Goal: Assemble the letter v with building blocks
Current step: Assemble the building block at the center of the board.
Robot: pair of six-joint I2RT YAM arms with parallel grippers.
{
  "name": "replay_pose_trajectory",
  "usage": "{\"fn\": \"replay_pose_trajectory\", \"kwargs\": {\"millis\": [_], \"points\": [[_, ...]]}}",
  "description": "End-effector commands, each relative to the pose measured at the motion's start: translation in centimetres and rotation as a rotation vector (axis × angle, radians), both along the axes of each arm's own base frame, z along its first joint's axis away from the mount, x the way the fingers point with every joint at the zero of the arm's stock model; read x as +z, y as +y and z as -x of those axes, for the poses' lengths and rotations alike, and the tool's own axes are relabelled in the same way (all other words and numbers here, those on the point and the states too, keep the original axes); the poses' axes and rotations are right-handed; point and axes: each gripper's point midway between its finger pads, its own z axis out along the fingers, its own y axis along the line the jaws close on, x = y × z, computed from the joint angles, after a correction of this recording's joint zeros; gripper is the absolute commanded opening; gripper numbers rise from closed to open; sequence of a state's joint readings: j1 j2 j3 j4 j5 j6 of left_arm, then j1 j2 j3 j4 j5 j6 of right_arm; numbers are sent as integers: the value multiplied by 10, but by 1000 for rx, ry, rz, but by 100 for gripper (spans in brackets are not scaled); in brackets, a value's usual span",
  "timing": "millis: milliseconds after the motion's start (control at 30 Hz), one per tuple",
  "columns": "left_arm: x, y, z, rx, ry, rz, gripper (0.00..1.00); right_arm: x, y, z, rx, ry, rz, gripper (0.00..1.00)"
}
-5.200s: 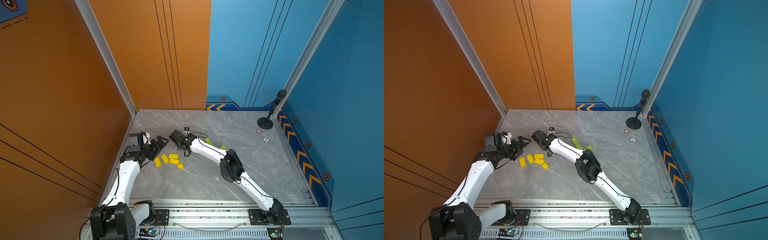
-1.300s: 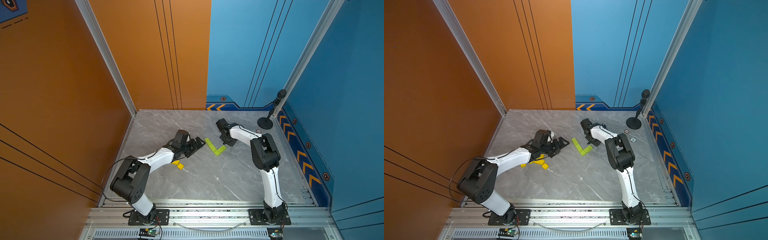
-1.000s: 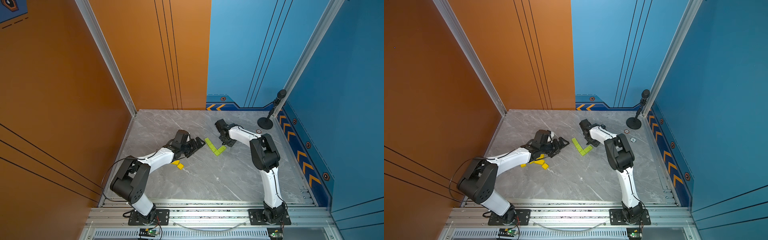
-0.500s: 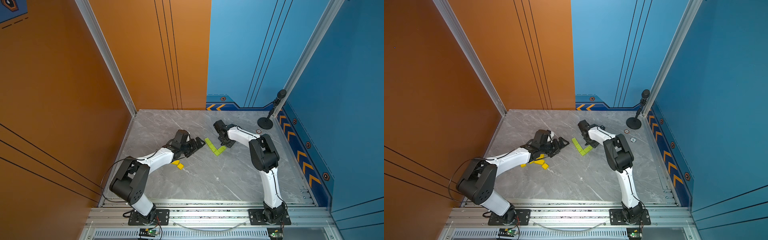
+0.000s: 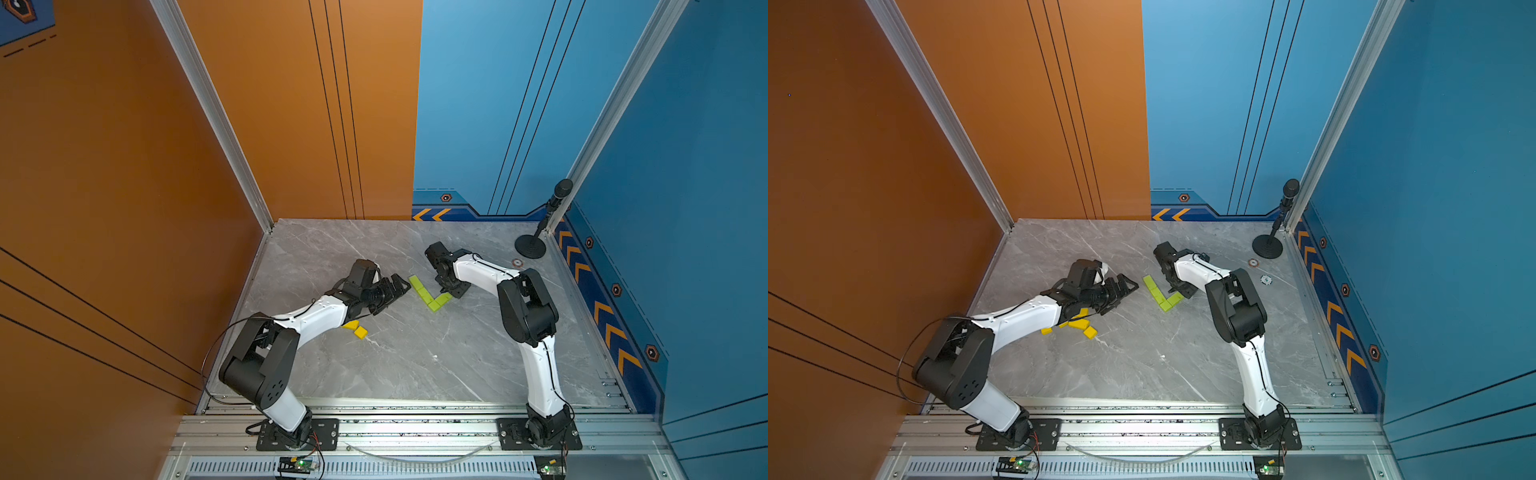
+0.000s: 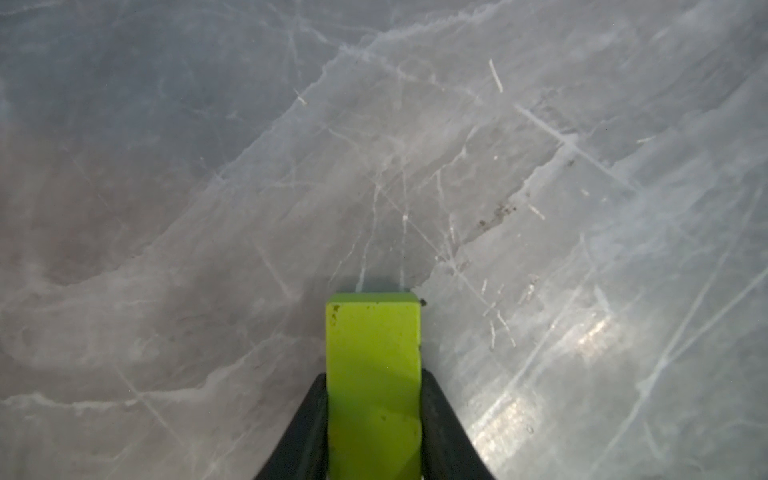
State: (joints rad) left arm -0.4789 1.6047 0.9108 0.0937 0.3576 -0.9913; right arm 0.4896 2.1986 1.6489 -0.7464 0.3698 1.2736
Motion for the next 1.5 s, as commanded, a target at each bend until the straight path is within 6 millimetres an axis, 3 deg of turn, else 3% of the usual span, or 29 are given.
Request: {"fn": "replay_pose_trajectory", "kwargs": {"millis": [0, 567, 1467], "points": [[1, 0, 4, -16, -14, -14, 98, 5, -4, 14, -12, 30, 13, 35], [0, 1, 8, -24, -11, -17, 98, -1, 2, 12, -3, 27, 9, 36], [-1, 1, 9, -30, -8, -21, 98, 7, 5, 3, 5, 3, 0, 41]]}}
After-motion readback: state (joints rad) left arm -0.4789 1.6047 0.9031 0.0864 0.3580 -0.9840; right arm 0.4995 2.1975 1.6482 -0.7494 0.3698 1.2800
